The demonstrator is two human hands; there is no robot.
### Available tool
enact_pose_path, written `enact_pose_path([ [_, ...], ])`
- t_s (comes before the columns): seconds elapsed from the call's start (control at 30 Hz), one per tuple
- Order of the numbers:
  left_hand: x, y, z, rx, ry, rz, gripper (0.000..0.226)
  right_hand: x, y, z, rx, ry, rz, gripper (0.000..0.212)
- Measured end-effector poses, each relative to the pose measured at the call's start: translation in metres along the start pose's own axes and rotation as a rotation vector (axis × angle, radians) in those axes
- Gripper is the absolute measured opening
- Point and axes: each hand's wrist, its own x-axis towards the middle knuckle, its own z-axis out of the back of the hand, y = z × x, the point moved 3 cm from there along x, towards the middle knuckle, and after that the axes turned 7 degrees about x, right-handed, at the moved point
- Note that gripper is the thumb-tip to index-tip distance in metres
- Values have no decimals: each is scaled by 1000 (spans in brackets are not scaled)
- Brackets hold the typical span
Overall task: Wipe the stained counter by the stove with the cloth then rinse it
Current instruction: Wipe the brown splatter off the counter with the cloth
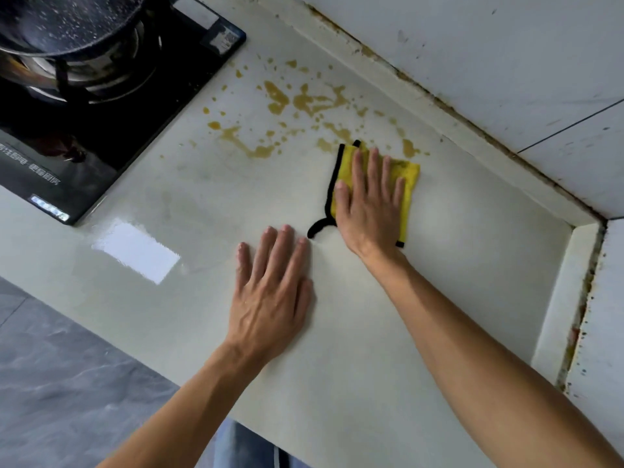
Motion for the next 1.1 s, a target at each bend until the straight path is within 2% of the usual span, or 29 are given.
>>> enact_pose_path([
  [0.1,2,2,-6,59,-49,-27,62,-39,3,-8,-21,51,323,65],
  [0.17,1,3,-10,59,-73,-26,64,-50,-32,-2,-36,96,382,65],
  [0.23,1,2,-14,54,-78,-21,65,-31,-70,11,-58,83,268,66],
  [0.3,1,2,-17,50,-89,-21,66,5,-84,19,-50,35,64,69],
  [0.37,2,3,-18,46,-98,-24,65,37,-65,16,3,-28,-97,69],
  [0.4,2,4,-19,47,-101,-26,65,46,-47,13,20,-40,-116,68],
  [0.43,2,4,-19,50,-99,-27,65,47,-31,8,31,-35,-85,68],
  [0.5,1,5,-19,57,-93,-34,65,30,-14,1,45,6,117,67],
  [0.57,1,6,-19,58,-93,-40,66,3,-30,2,47,56,308,63],
  [0.6,1,6,-19,55,-96,-39,66,-4,-48,6,37,58,330,62],
  [0.73,1,4,-20,34,-105,-22,66,21,-109,27,4,-12,94,63],
  [0.83,1,4,-20,32,-116,-24,66,61,-100,33,26,-149,-69,63],
  [0.9,1,4,-20,39,-117,-24,66,80,-78,28,7,-183,-120,65],
  [0.93,2,4,-20,42,-116,-25,66,83,-66,24,7,-169,-75,64],
  [1.03,1,5,-19,48,-111,-29,65,69,-59,14,19,-31,222,61],
  [1.1,0,5,-19,52,-107,-27,66,58,-87,17,10,34,276,61],
])
